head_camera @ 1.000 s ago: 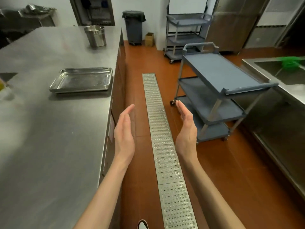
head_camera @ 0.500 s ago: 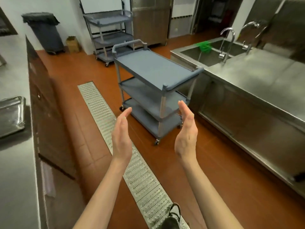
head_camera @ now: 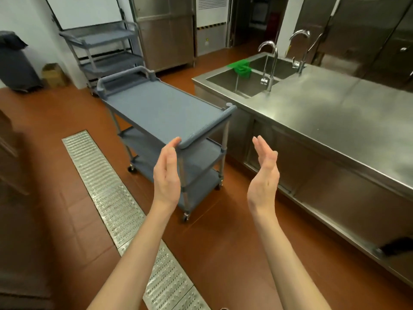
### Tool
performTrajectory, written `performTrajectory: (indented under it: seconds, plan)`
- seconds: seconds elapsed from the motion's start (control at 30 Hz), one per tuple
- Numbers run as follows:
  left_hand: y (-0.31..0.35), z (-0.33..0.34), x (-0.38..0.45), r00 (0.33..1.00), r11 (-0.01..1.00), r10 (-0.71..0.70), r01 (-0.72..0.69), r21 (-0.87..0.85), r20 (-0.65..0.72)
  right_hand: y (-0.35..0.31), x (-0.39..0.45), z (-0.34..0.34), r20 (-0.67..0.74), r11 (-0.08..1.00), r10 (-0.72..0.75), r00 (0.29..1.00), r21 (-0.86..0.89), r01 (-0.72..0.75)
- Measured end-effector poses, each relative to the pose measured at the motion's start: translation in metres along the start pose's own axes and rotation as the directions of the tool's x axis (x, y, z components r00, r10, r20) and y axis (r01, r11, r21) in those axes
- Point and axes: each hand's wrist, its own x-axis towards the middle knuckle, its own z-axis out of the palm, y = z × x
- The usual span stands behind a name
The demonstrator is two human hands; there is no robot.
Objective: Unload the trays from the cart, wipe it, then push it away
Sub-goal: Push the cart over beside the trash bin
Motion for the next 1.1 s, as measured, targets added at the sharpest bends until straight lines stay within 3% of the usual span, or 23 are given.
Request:
performTrajectory:
  seconds: [0.43,0.67,0.9,1.1]
  plan:
    - [-0.066,0.149,0.124,0.999,0.998,-0.04,0.039,-0.039,-0.009,0.064,0.18,0.008,0.126,0.998,0.048,0.991,-0.054,-0.041]
    - [-0.119,0.19,0.219,0.993,0.999,-0.009,0.005,-0.035,-0.115,0.105,0.28,0.038,0.266,0.994,0.028,0.964,-0.113,0.002]
    - [-0.168,0.217,0.3,0.936,0.985,-0.173,0.157,-0.074,-0.308,0.153,0.389,0.092,0.372,0.994,0.066,0.926,-0.107,-0.028]
    - [-0.21,0.212,0.316,0.891,0.938,-0.29,0.336,0.078,-0.35,0.192,0.437,0.134,0.491,0.985,0.105,0.865,-0.17,-0.023]
